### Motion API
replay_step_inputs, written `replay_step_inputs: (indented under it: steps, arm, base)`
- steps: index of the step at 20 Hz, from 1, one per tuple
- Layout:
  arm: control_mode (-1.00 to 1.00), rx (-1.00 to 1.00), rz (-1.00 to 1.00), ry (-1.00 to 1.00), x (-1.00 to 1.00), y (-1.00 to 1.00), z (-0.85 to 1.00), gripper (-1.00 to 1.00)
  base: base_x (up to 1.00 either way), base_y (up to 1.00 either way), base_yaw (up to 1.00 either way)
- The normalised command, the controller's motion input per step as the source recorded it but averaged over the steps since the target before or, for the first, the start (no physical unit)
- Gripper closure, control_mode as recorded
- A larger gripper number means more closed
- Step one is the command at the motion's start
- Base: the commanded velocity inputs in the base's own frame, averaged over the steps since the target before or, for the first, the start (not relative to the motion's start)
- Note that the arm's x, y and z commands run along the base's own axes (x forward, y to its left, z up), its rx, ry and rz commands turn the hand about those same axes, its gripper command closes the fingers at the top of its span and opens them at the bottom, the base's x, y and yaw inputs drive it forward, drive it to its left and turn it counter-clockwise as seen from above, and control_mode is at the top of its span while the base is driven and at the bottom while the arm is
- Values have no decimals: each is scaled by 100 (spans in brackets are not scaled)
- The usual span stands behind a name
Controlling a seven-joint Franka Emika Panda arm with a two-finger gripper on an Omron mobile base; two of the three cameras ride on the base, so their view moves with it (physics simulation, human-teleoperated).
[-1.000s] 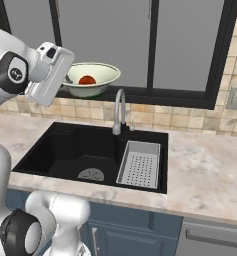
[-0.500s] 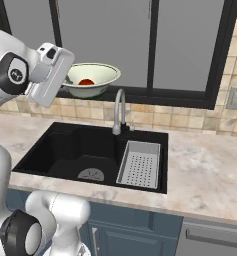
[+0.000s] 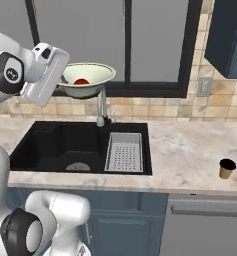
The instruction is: Pick the tomato from the sink and place it in the bowl. Then pick the bowl and place it in the microwave. Then close the microwave door and press the start button.
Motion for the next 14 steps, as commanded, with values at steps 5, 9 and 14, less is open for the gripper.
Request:
replay_step_inputs:
  steps: [5,9,14]
  arm:
    - [100,0,0,0,0,0,0,100]
    - [100,0,0,0,0,0,0,100]
    - [100,0,0,0,0,0,0,100]
  base:
    - [-26,-20,-66]
    - [-15,-3,-55]
    - [-24,0,-51]
